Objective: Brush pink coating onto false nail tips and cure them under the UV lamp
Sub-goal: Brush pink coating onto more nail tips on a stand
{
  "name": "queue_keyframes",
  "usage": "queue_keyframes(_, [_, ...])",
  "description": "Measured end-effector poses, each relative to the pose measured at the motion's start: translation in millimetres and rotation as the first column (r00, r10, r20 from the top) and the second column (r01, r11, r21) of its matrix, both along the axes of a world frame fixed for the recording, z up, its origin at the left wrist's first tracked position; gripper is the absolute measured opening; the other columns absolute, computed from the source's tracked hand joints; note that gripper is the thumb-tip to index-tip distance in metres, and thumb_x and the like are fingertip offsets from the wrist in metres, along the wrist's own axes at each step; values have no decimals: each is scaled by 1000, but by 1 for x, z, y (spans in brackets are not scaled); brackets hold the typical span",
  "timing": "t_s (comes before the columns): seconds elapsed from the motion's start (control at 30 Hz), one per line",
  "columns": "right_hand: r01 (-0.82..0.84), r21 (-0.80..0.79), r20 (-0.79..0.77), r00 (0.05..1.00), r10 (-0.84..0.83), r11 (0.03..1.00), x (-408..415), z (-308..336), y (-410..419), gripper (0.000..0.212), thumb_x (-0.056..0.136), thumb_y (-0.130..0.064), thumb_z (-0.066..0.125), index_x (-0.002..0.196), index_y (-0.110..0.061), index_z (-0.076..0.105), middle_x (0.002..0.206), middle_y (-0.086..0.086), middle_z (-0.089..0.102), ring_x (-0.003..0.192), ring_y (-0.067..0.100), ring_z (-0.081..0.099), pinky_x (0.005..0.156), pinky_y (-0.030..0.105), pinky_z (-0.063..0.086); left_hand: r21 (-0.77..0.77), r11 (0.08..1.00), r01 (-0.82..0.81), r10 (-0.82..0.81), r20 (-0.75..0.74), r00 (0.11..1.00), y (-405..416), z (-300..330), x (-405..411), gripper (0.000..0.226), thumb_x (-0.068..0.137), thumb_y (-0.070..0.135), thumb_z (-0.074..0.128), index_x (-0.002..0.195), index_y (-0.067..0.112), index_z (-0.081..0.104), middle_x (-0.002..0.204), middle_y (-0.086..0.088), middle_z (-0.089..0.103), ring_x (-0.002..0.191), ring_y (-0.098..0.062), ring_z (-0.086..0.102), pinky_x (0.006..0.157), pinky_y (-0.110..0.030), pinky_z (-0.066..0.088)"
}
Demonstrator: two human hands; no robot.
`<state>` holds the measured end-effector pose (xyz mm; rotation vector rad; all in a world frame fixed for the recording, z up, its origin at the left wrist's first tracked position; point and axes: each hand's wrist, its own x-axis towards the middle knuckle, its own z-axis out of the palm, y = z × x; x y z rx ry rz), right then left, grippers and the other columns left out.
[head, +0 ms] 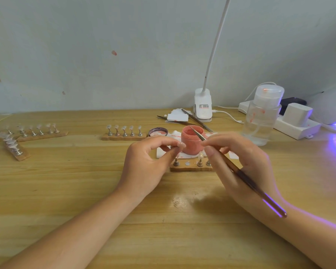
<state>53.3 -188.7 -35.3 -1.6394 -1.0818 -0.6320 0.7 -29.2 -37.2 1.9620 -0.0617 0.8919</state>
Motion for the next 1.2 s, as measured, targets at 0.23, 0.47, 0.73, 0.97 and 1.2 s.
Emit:
queue_keyframes(0.23, [-58,-19,-9,998,58,998,2,-2,-4,29,88,-22,48,75,-6,68,79,-3,66,79,5,60,72,16,43,3,997,76,-76,9,997,-1,1,0,8,74,21,67,79,27,71,74,23,66,81,9,59,76,-3,37])
queue_keyframes(0.47, [-77,-16,-50,996,76,997,1,-4,0,34,91,-23,42,78,-8,70,85,-19,61,84,-7,59,74,12,42,2,997,77,-77,20,997,1,-1,3,12,73,19,68,82,24,71,74,22,67,81,7,61,76,-5,39])
queue_keyframes(0.73, [-68,29,-101,992,70,997,0,-3,0,40,93,-27,38,77,-8,69,74,-13,61,69,7,60,63,17,45,5,997,80,-80,3,997,1,-1,2,9,74,20,67,78,27,71,75,25,67,80,6,61,75,-5,39])
queue_keyframes(0.97, [-83,47,-123,988,88,995,1,-3,-1,40,93,-26,36,76,-9,68,72,-7,63,69,8,60,64,20,45,-6,997,81,-81,-4,997,1,-1,2,8,74,22,67,77,28,71,75,24,68,80,6,61,75,-4,39])
queue_keyframes(1.2, [-104,32,-103,989,107,994,0,-3,-2,38,93,-26,38,75,-12,68,72,-3,65,72,8,61,64,21,45,-14,999,42,-42,-26,999,-1,0,2,7,75,18,68,80,20,73,76,16,65,80,7,59,75,-3,37])
